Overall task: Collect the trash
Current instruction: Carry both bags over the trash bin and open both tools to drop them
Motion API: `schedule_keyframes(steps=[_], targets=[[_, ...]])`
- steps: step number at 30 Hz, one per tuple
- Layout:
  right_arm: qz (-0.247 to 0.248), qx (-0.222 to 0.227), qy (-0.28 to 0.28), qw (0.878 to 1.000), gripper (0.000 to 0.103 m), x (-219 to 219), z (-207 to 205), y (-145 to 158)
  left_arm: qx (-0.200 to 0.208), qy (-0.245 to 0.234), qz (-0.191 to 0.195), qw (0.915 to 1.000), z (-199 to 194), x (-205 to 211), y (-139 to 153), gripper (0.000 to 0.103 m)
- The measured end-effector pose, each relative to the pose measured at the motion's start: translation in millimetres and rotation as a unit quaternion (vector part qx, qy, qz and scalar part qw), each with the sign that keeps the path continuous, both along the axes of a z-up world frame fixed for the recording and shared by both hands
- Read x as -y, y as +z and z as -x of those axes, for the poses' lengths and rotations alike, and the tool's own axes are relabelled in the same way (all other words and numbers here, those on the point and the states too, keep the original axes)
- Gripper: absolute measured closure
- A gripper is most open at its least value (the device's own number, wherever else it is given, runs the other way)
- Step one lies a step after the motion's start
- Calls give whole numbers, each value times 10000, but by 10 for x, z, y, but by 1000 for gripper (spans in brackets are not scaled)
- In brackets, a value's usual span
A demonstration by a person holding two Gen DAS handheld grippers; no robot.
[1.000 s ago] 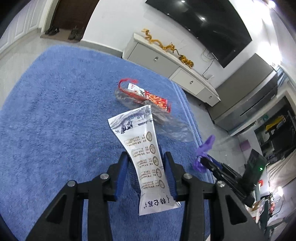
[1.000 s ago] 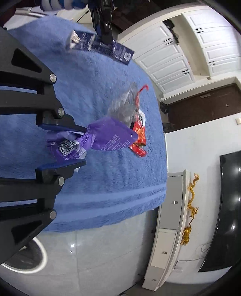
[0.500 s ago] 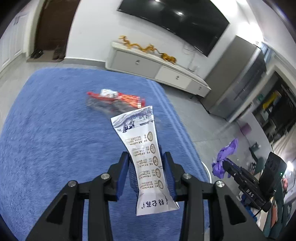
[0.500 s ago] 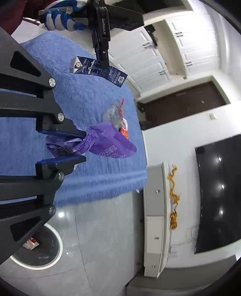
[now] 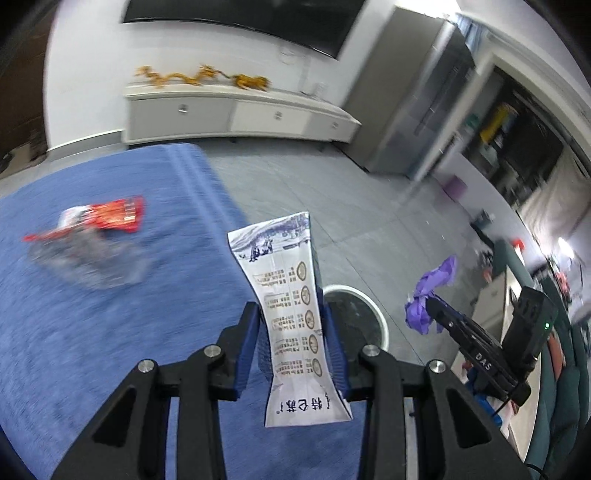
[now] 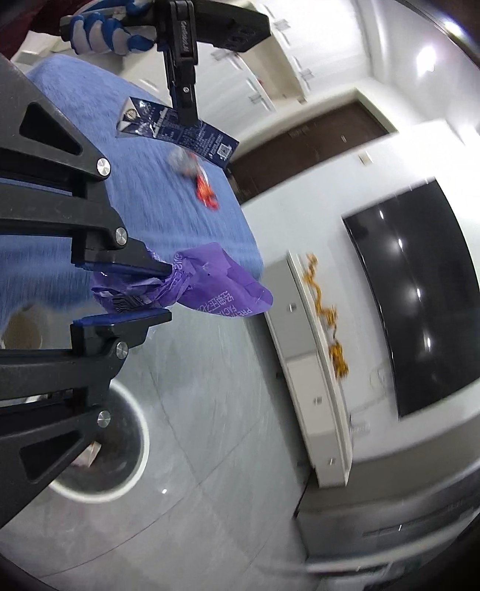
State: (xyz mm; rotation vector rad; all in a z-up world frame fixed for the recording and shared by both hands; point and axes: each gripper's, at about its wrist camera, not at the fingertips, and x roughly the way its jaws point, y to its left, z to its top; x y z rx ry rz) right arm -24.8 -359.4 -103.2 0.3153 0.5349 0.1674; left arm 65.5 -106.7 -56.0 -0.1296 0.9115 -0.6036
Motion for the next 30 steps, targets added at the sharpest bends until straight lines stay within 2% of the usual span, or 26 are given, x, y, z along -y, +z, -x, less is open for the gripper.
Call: schedule_keyframes(steps=[6,15,19,30], targets=[[-138,-189,-547,9982,86,465,74,-173,-67,-575,-176,9982,-133,733,-141,70],[-283,-481,-969,9937,86,864,-9,-425,189,-1146,-701,9908,-157,1574,-362,70],[-372,-600,-1076,9917,86,962,-19,-545,293,-1334,-898,9866,-162,1860,-493,70],[-503,-924,-1246,9866,86,1105,-110,-807,213,-1593,-1061,9813,-231,2307,-789,70]])
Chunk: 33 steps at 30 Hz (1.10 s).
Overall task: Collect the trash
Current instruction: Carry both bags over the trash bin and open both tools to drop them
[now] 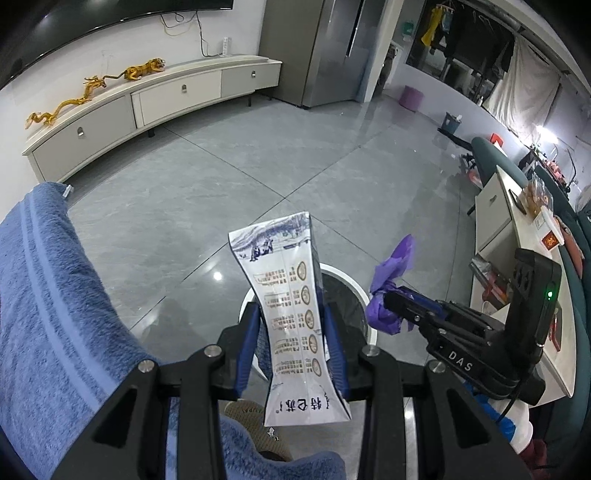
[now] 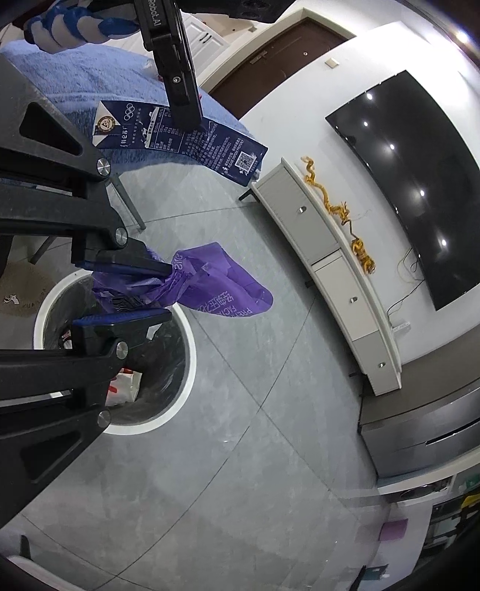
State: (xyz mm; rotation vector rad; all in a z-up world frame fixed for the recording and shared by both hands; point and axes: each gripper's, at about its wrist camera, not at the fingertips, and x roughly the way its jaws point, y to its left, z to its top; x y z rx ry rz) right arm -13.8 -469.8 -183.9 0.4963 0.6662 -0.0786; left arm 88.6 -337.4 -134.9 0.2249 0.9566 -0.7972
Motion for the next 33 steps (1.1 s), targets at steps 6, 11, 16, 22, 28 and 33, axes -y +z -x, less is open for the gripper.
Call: schedule_keyframes(steps=[6,11,16,22,28,33], targets=[[-82,-163,-70,9998,86,86,-71,-122,-4,-23,-134,9999,-10,137,-126,70],[-43,-398,-140,9991,86,105,-151,-250,-86,-22,-208,9997,-72,239,-237,70],[-99,-606,-205,9979,86,165,-204,-414,-246,18,-230,9994,-153,366,-355,70],[-103,-851,-291,9959,83,238,-306,-555,-484,-29,-149,9987,-249,507,-492,69],[19,-1074,-379,9935,80,275,-407,-646,-753,-97,0,9971,-361,595,-574,48],[125,-1127,-454,9925,71,256,-371,-621,-802,-54,66,9967,-378,527,-537,47]])
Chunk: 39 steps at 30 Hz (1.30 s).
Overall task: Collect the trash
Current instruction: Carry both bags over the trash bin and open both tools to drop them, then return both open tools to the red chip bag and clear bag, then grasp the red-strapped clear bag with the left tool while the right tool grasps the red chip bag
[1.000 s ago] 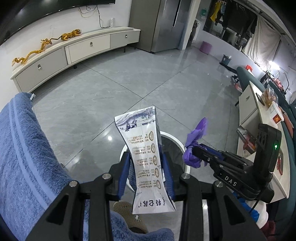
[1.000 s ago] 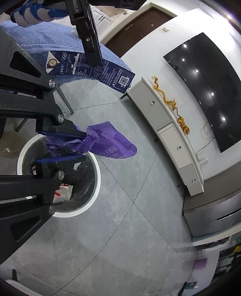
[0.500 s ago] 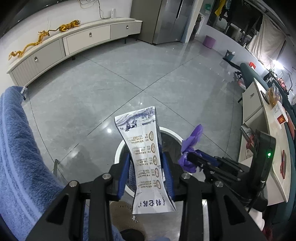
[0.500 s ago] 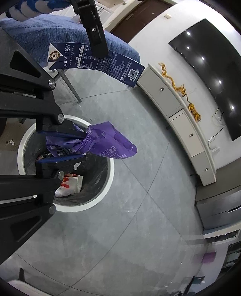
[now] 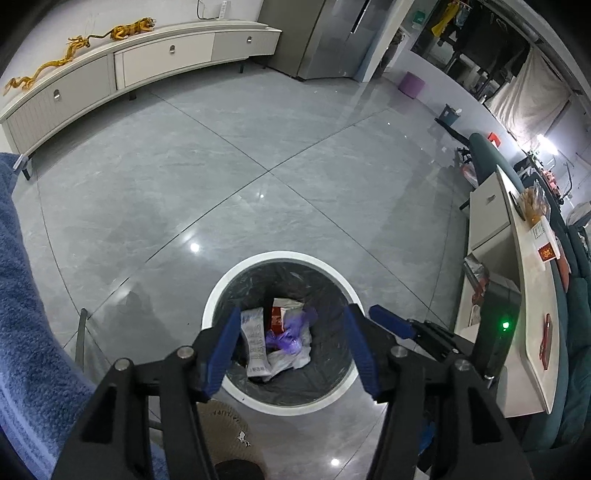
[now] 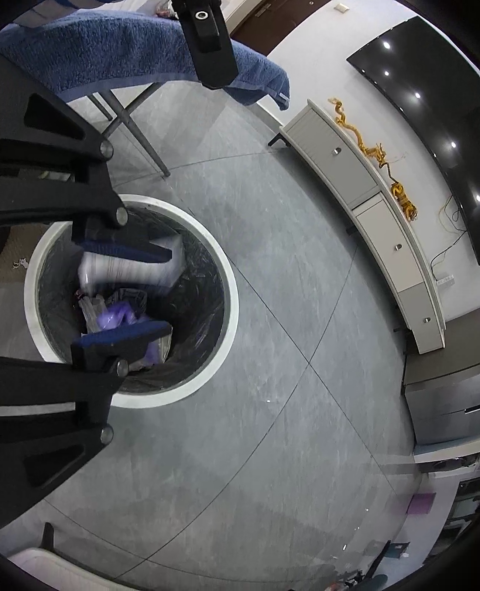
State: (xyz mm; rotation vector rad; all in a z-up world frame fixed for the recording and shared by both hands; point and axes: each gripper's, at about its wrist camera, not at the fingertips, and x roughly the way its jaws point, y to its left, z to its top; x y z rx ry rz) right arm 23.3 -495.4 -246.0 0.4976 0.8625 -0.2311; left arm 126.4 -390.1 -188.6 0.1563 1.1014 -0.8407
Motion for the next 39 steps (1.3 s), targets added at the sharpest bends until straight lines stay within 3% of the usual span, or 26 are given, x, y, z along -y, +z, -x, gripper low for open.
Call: schedule_keyframes(steps=[9,18,22,29,33,39], targets=[[270,353,231,9987,71,-251,48,477,488,487,172,9975,13,-684,389,47],[555,904,956,9897,63,-991,-115,1127,823,1398,458,9857,7,-1995,736,47],[612,1104,1385,9823,62,-1413,-264,1354,981,1944,542,9745,12,-2661,870,41],[691,1338,2073,9666,60,-2108,-537,1626,1125,3123,412,9424,-246,-3782,904,36],[690,1419,2453,9565,55,-2485,-761,1740,1037,3589,190,9274,-508,-4086,778,36],[775,1378,2947,9424,53,-3024,-1178,1761,680,3892,-84,9186,-831,-4233,419,36]])
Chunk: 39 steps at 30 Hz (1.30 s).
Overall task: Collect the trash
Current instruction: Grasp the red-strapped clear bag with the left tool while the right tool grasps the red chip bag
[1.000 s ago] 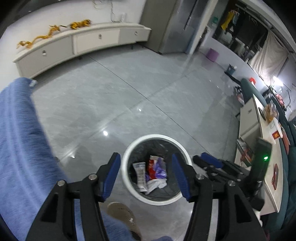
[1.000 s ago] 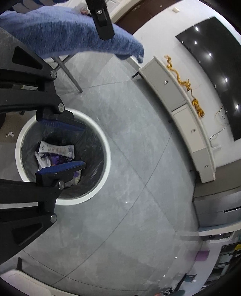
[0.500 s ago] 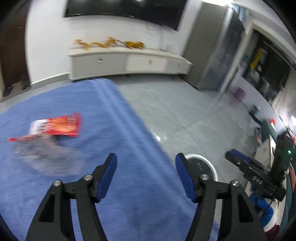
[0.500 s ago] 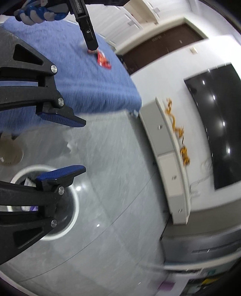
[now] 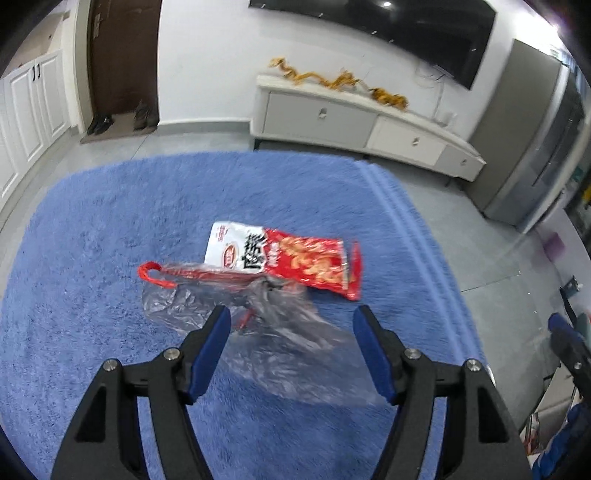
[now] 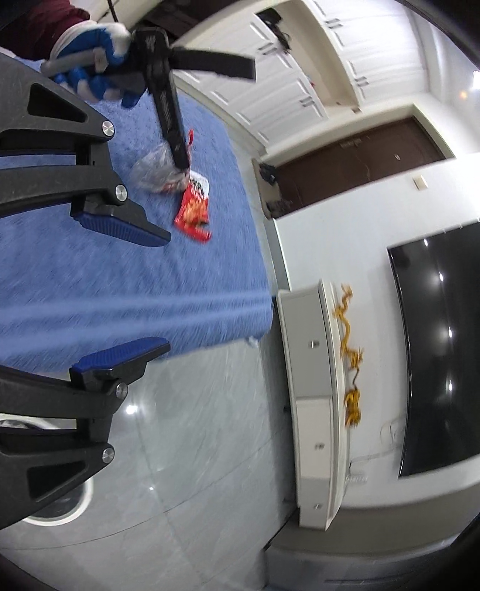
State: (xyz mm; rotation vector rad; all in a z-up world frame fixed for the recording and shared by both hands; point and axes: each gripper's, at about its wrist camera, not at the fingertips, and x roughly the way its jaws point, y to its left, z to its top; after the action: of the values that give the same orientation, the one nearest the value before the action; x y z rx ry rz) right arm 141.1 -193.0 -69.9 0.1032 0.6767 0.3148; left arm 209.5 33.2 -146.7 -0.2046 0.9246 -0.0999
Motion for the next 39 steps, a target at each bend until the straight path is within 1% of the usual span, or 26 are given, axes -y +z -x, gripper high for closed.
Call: schedule_keyframes(steps=[2,3,6,7,8,9,11,14,17,19,21,23,26,28,29,30,31,32,33,36,39], targets=[[48,-35,151,9999,53,-163,-151,-29,-120,58,-4,9999,-97,-16,-124,36],[84,-54,240,9997,53,-253,-224,-47,-163,76,-16,9998,-79,6,-159,36],[201,-133,520,9984,50,-509,-455,-137,-186,125,-107,9997,-127,-35,-283,37],[223,-159,593,9979,49,-568,-503,-168,-190,143,-87,9997,-138,-65,-319,44],[258,-205,696,9970,49,-672,-605,-226,-210,153,-45,9997,-143,-100,-356,55],[277,-237,756,9965,48,-718,-642,-268,-147,167,-37,9997,-131,-137,-370,59],[318,-320,891,9950,48,-850,-799,-371,-58,140,-75,9999,-109,-209,-371,77],[335,-414,1082,9927,48,-1017,-1007,-506,-16,126,-8,9999,-66,-324,-382,88],[385,-449,1286,9899,48,-1173,-1185,-607,62,116,41,9999,25,-429,-393,91],[443,-454,1443,9875,48,-1275,-1303,-657,96,114,87,9999,73,-495,-402,92],[492,-487,1613,9845,44,-1352,-1390,-706,135,140,120,9997,130,-563,-409,92],[575,-583,1824,9798,42,-1424,-1480,-786,168,183,124,9996,169,-607,-413,92],[756,-700,2046,9734,42,-1493,-1534,-878,205,245,206,9993,245,-701,-416,92],[898,-675,2110,9710,41,-1535,-1513,-931,221,302,221,9991,279,-745,-411,92],[932,-629,2138,9704,48,-1548,-1480,-938,228,334,240,9989,298,-771,-408,92],[940,-636,2163,9697,58,-1572,-1464,-954,234,357,257,9988,294,-781,-401,92],[966,-625,2174,9693,60,-1582,-1442,-963,237,383,267,9986,298,-798,-396,92],[1028,-592,2166,9690,65,-1588,-1416,-970,238,409,273,9985,307,-813,-395,92],[1038,-589,2172,9688,74,-1581,-1401,-968,236,434,276,9984,322,-835,-394,92],[1057,-595,2184,9683,91,-1562,-1319,-977,268,467,197,9984,403,-871,-374,92],[991,-600,2189,9688,98,-1543,-1195,-973,275,493,144,9983,478,-888,-346,92]])
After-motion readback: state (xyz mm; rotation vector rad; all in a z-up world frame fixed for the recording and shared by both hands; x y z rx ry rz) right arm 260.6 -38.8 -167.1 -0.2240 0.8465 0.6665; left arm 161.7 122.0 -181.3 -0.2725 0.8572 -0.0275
